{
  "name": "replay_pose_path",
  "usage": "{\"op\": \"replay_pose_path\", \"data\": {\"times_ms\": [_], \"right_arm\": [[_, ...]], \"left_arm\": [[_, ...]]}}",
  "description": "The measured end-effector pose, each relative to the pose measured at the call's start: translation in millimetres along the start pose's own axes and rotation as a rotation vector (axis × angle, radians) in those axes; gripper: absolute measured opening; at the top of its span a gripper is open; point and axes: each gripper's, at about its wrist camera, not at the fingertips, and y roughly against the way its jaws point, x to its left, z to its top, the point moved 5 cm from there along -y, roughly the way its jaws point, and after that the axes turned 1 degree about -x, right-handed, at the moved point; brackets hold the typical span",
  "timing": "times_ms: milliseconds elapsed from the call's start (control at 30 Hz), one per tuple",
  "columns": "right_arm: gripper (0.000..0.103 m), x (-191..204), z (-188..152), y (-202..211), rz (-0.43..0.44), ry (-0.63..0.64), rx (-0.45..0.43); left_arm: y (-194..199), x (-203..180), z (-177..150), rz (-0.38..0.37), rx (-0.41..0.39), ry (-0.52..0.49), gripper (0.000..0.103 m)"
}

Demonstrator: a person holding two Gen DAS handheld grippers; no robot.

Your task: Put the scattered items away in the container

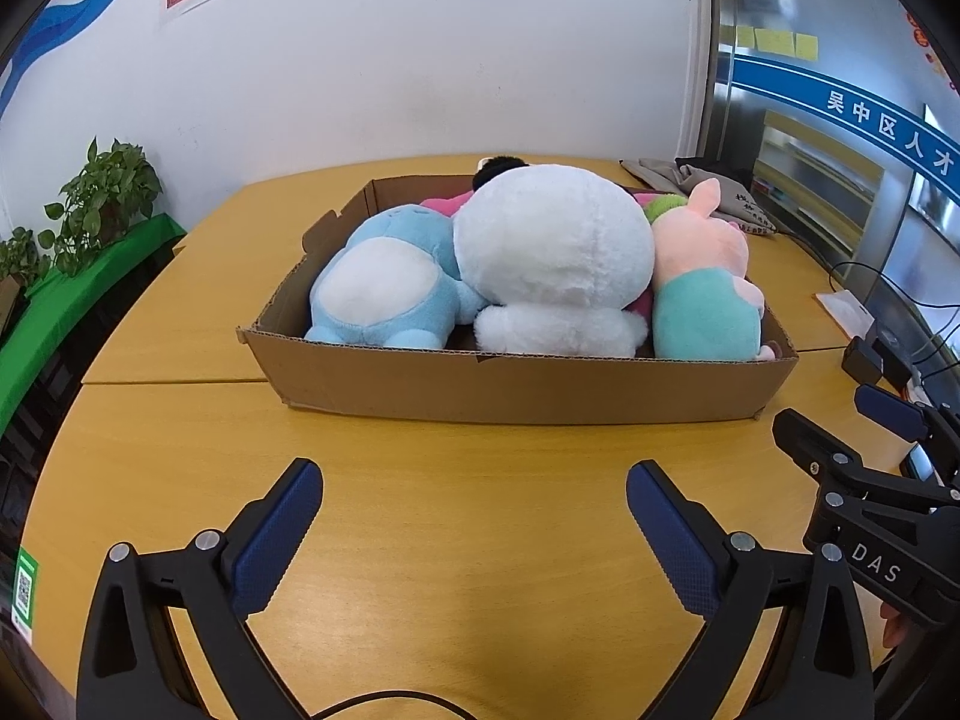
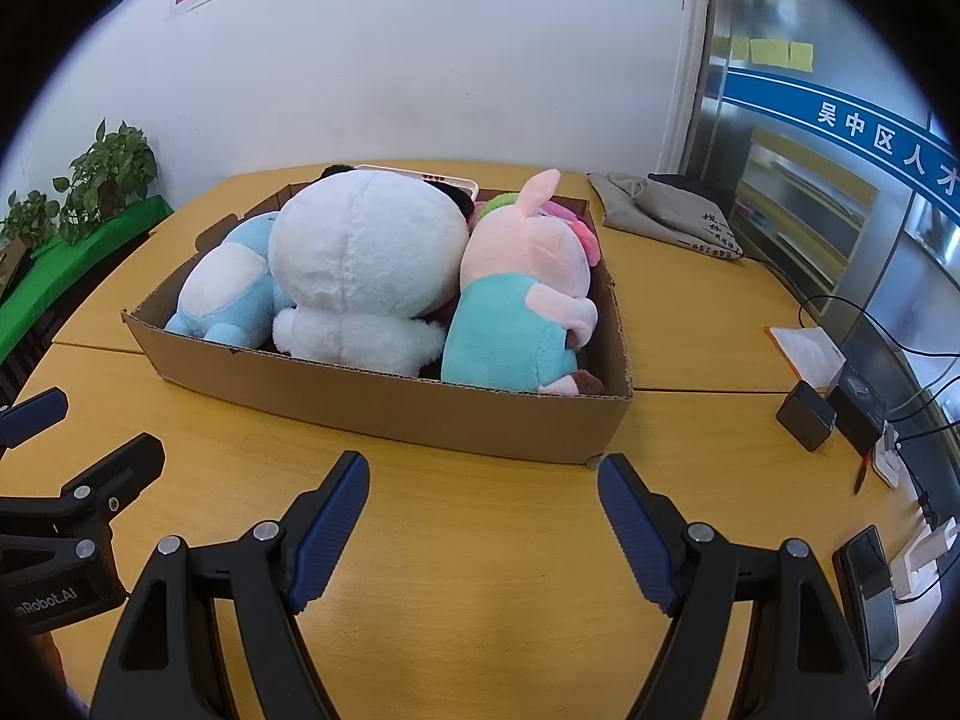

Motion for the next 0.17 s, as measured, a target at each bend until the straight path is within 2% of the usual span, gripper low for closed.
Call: {"op": "replay_pose_path", "data": {"times_ms": [167], "right_arm": [[0.079,-1.5,-0.7,-1.9,0.000,-0.004,0.004]], "left_arm": [[-1.2,-0.7,-2.6,0.003,0.008,-0.001,0.103]]}}
